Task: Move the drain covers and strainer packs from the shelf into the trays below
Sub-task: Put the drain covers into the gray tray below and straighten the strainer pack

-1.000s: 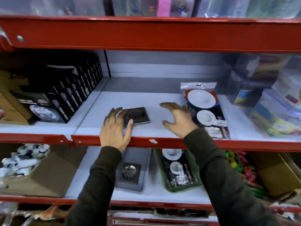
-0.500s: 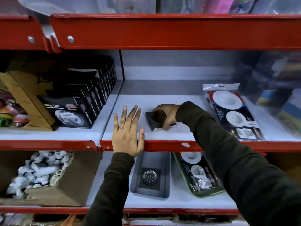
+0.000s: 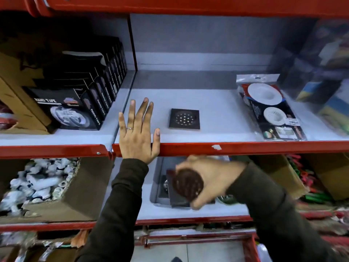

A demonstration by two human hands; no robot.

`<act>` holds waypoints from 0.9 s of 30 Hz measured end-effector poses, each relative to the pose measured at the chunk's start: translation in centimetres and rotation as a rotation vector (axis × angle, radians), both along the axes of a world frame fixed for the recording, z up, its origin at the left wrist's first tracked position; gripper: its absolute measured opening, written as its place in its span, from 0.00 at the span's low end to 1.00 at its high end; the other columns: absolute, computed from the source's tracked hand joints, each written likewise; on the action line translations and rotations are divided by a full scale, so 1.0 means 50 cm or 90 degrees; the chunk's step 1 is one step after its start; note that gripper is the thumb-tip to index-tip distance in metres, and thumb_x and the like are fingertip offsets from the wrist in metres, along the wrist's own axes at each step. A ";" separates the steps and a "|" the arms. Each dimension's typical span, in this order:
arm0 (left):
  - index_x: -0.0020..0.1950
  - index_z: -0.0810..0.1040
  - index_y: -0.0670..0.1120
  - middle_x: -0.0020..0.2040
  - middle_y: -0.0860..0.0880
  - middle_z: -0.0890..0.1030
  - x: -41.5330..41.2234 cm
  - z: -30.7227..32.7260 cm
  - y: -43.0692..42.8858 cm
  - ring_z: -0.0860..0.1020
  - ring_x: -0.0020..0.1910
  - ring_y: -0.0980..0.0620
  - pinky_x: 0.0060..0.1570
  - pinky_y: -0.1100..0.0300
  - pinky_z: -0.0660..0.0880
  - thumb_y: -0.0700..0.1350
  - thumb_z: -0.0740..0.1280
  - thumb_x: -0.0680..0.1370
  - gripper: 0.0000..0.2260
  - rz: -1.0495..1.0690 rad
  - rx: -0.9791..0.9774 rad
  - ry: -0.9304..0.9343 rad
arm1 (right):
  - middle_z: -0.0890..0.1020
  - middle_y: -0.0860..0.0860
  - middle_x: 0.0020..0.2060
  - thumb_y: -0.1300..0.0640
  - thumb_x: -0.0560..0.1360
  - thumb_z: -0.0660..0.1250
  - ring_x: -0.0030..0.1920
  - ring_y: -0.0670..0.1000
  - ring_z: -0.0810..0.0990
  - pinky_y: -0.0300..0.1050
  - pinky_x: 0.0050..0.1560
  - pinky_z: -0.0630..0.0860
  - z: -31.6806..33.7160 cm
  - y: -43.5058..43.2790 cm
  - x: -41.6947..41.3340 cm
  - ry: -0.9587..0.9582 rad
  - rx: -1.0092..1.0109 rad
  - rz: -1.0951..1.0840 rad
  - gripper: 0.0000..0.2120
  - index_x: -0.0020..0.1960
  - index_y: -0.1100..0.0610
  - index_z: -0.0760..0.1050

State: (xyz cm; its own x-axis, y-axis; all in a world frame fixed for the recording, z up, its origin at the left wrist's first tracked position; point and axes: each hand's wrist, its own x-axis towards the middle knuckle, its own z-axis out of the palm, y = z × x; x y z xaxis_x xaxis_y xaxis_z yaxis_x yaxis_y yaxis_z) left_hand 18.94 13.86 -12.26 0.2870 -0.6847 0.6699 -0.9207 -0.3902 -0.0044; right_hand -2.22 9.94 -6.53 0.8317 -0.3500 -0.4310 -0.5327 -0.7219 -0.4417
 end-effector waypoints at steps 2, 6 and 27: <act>0.79 0.59 0.44 0.80 0.47 0.60 0.001 -0.002 0.000 0.56 0.80 0.42 0.78 0.47 0.36 0.53 0.51 0.79 0.29 0.002 -0.009 -0.008 | 0.77 0.51 0.58 0.44 0.62 0.79 0.57 0.53 0.78 0.52 0.61 0.77 -0.095 0.007 0.025 0.129 0.043 0.008 0.35 0.65 0.51 0.72; 0.79 0.60 0.45 0.79 0.48 0.62 0.004 -0.007 -0.004 0.57 0.80 0.42 0.78 0.47 0.35 0.53 0.51 0.79 0.28 -0.003 -0.013 -0.017 | 0.76 0.56 0.65 0.43 0.63 0.78 0.64 0.59 0.75 0.52 0.67 0.71 -0.306 -0.042 0.108 0.166 -0.040 -0.082 0.39 0.69 0.54 0.70; 0.80 0.57 0.46 0.81 0.49 0.59 0.005 -0.009 -0.001 0.54 0.81 0.44 0.78 0.46 0.36 0.53 0.54 0.79 0.29 -0.007 0.013 0.005 | 0.79 0.48 0.32 0.46 0.73 0.69 0.31 0.48 0.75 0.41 0.33 0.74 -0.178 0.058 0.090 -0.639 -0.252 -0.117 0.13 0.38 0.55 0.77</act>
State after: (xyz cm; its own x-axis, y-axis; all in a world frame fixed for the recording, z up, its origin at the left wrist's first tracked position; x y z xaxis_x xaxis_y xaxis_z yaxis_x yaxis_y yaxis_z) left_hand 19.21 13.80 -12.71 0.2847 -0.7008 0.6541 -0.9248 -0.3804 -0.0050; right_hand 2.28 12.82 -15.44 0.6625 -0.4685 0.5844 -0.1738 -0.8551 -0.4884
